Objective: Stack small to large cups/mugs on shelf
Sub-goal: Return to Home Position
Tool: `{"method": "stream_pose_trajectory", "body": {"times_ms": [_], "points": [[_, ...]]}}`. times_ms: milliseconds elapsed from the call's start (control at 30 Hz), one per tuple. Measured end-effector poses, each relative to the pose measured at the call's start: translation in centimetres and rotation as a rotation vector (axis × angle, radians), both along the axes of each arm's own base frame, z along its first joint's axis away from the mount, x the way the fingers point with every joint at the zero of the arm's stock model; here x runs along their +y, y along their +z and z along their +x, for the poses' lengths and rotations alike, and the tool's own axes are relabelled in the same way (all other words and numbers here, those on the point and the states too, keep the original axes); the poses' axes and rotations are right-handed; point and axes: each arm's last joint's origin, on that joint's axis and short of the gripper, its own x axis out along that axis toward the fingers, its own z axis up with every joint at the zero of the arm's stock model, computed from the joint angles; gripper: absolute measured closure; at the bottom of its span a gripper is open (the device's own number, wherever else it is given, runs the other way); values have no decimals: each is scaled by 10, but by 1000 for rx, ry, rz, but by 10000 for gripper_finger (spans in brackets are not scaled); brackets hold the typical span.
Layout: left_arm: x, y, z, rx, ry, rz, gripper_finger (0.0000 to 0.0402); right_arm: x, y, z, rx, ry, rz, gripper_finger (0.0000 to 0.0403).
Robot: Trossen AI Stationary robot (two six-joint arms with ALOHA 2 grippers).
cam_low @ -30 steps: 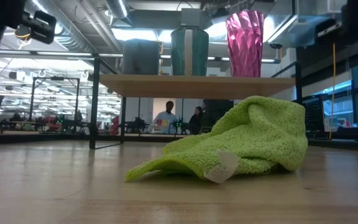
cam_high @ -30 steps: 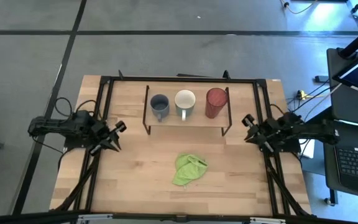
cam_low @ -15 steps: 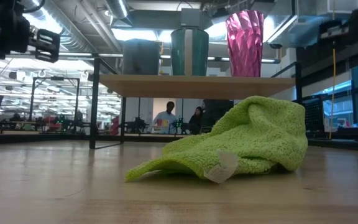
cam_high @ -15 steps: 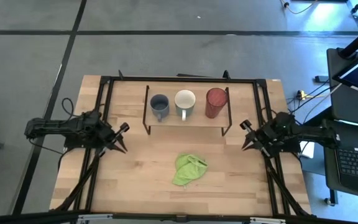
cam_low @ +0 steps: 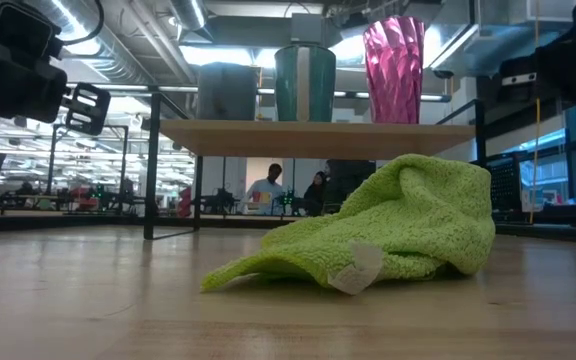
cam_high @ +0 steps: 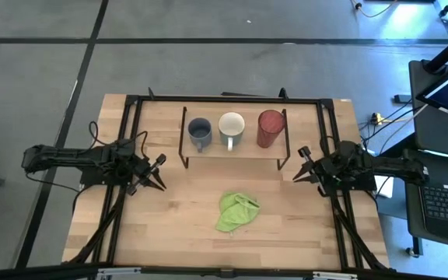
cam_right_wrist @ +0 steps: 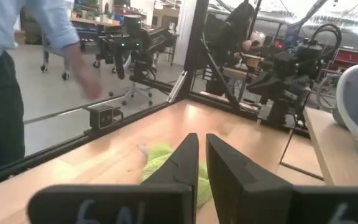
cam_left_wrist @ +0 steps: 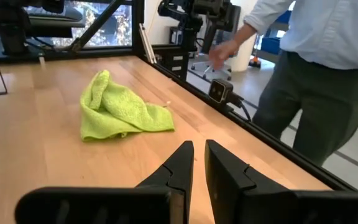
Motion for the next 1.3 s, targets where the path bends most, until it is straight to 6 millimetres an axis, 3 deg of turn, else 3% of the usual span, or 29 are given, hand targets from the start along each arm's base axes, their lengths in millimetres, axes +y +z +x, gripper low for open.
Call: {"method": "stream_pose_trajectory", "body": {"times_ms": [267,1300], "points": [[0,0,0,1,5,1,366,0,0,0,56,4,112,369],[0,0,0,1,6,0,366,0,0,0,56,5,114,369]]}}
